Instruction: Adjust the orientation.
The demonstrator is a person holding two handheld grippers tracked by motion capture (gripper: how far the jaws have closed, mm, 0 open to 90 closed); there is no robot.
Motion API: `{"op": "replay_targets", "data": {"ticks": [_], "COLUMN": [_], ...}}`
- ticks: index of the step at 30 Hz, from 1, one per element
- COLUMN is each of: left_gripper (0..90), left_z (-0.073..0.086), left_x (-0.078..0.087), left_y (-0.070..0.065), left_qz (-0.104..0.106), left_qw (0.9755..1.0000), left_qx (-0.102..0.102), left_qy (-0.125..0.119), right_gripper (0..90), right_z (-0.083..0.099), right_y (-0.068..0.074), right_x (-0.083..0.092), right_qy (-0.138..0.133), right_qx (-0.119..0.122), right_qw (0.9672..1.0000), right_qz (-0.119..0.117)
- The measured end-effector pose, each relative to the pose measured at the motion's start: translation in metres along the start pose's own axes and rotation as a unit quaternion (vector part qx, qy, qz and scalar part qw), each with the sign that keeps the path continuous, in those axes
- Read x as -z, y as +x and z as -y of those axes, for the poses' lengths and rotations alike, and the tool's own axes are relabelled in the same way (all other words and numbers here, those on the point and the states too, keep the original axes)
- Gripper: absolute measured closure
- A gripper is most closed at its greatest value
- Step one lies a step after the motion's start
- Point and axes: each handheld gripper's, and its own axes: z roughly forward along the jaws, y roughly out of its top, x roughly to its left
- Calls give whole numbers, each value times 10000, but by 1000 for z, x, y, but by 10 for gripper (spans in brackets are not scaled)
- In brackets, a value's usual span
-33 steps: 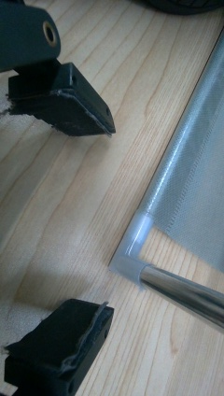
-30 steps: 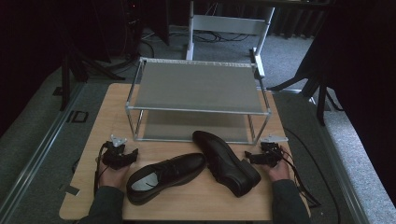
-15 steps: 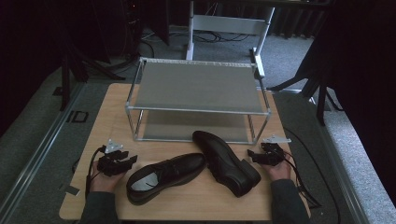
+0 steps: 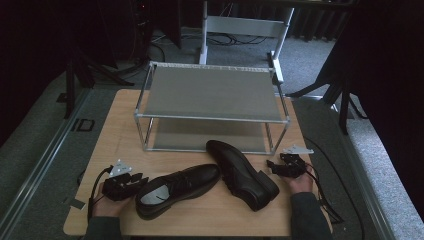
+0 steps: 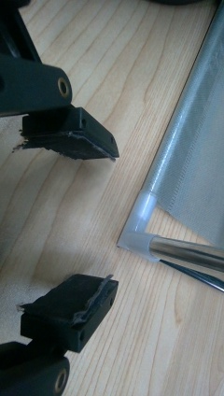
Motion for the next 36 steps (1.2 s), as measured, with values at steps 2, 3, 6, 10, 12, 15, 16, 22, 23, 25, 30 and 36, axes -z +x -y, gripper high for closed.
{"op": "replay_targets", "data": {"ticks": [2, 3, 6, 10, 12, 15, 16, 22, 23, 25, 30, 36], "left_gripper": [683, 695, 719, 739, 758, 776, 781, 786, 791, 795, 821, 828], "left_z": [2, 2, 8, 12, 13, 16, 16, 19, 19, 20, 20, 21], "left_x": [3, 3, 8, 10, 11, 13, 13, 13, 13, 13, 13, 11], "left_y": [-2, -2, -6, -11, -15, -22, -23, -36, -36, -39, -43, -51], "left_qz": [125, 125, 367, 390, 392, 471, 492, 734, 734, 771, 920, 1120], "left_qw": [9999, 9999, 9993, 9992, 9991, 9985, 9983, 9957, 9957, 9954, 9936, 9909], "left_qx": [-11, -11, -38, -99, -175, -290, -320, -533, -533, -550, -624, -709], "left_qy": [-8, -8, -11, 5, 12, 36, 57, 169, 169, 166, 198, 231], "right_gripper": [306, 306, 306, 306, 306, 306, 306, 305, 306, 305, 306, 305], "right_z": [0, 0, 0, 0, 0, 0, 0, 0, 0, 0, 0, 0], "right_y": [0, 0, 0, 0, 0, 0, 0, 0, 0, 0, 0, 0], "right_x": [0, 0, 0, 0, 0, 0, 0, 0, 0, 0, 0, 0], "right_qy": [1, 0, 0, 1, 1, 0, 1, 0, 1, 0, 0, 0], "right_qx": [1, 1, 1, 0, 0, -1, -1, 0, -1, -1, -2, -2], "right_qw": [10000, 10000, 10000, 10000, 10000, 10000, 10000, 10000, 10000, 10000, 10000, 10000], "right_qz": [3, 1, 3, 5, 5, 5, 6, 6, 6, 6, 5, 3]}}
